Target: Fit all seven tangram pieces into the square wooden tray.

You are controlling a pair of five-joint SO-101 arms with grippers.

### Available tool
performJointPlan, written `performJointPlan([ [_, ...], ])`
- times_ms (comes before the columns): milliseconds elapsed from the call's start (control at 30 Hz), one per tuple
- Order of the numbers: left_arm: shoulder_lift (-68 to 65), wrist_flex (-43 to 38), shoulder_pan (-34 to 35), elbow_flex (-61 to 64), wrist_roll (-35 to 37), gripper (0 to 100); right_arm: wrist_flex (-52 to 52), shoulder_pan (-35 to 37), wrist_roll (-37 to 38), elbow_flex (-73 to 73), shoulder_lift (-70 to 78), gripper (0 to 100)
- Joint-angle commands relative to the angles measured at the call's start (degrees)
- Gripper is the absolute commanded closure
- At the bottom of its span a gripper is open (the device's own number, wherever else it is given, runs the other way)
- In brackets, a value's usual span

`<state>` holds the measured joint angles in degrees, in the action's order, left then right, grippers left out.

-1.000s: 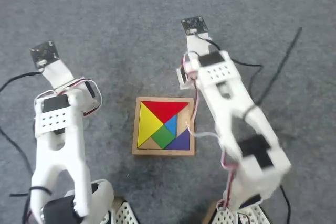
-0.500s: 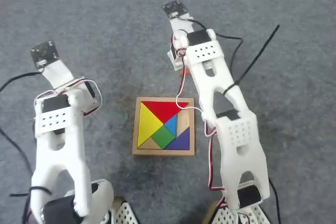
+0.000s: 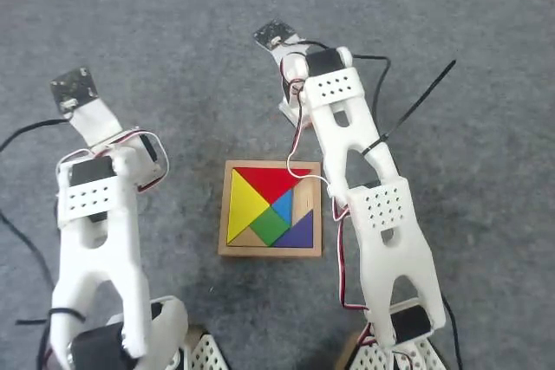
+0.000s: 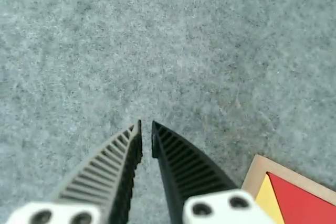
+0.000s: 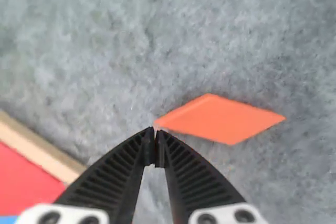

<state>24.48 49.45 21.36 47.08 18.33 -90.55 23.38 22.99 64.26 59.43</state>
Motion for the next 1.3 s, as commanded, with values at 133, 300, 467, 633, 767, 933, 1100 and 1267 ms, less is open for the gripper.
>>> performJointPlan([
  [133, 2.0, -1.1, 0.3, -0.3, -0.6, 97, -2.9, 0.1, 4.3, 4.2, -1.8, 99.1],
  [300, 2.0, -1.1, 0.3, 0.0, -0.6, 97, 5.0, 1.2, 1.1, 6.7, 0.6, 99.1],
  [467, 2.4, -1.4, 0.1, 0.6, -0.6, 97, 9.2, 1.4, 0.5, 6.8, 5.0, 99.1],
  [633, 2.4, -1.4, 0.1, 0.6, -0.6, 97, 3.0, -0.7, 0.6, 6.9, 5.9, 99.1],
  [767, 2.5, -1.4, 0.1, 0.6, -0.6, 97, -1.5, -2.2, 0.6, 6.9, 5.9, 99.1],
  [933, 2.5, -1.4, 0.1, 0.6, -0.6, 97, -6.1, -3.0, 2.8, 7.0, 5.8, 99.1],
  [1100, 2.5, -1.4, 0.1, 0.6, -0.6, 97, -12.3, -3.2, 4.3, 14.9, 4.8, 99.1],
  [1267, 2.5, -1.4, 0.1, 0.6, -0.6, 97, -12.4, -4.4, -2.3, 21.2, 0.7, 99.1],
])
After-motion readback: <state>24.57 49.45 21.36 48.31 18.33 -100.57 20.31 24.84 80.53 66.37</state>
